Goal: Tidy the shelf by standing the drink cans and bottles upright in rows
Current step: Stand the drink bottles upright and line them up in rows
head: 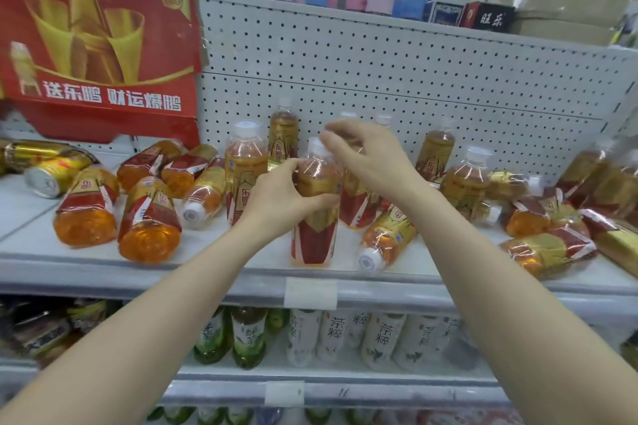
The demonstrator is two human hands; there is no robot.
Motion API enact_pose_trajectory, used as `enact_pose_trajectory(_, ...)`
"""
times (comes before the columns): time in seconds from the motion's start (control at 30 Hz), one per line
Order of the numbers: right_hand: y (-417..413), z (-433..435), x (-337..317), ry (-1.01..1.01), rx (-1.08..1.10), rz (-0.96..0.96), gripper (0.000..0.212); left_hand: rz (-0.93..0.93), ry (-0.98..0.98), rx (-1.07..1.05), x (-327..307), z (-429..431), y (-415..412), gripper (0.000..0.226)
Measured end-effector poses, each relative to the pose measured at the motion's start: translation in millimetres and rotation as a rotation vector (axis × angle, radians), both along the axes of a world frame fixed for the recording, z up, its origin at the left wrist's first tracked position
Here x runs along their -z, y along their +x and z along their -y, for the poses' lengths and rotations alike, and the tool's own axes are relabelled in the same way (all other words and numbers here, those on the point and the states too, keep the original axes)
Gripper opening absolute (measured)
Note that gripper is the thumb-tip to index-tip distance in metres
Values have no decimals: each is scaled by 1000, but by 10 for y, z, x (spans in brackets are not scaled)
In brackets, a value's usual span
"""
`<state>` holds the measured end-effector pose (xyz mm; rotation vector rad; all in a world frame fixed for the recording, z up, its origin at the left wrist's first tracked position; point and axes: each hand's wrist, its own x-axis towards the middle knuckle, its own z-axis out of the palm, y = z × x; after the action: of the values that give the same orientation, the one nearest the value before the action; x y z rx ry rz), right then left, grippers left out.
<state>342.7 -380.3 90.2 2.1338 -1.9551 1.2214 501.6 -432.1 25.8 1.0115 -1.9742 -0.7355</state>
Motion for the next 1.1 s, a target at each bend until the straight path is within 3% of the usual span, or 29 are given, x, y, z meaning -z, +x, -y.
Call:
enact_pose_trajectory(0.1, 49, -9, 24, 99, -27, -39, 52, 9, -4, -30, 21, -4, -57, 77)
enact_pose_trajectory(0.27, -14, -7, 14, 85, -7, -35, 55, 26, -45, -13, -34, -18, 100, 79)
enact_pose_trajectory(0.47, -122, 89, 51, 70, 98, -139, 57, -22, -339, -349, 46, 67, 559, 58)
enact_pose_trajectory(0.57, -159, 177, 87, 45, 155, -171, 54, 24, -261, -458, 135, 199, 631, 75)
enact_pose_trajectory(0.67, -163, 218, 120, 32, 171, -239, 52, 100, -115, -438, 184, 269, 592, 86)
enact_pose_trajectory(0.8, -125, 199, 161, 34, 195, -345, 48, 101, -93, -408, 205, 318, 557, 77)
enact_pose_trajectory(1.1, -107, 144, 215, -41, 180, -378, 48, 118, -78, -413, 189, 332, 552, 73)
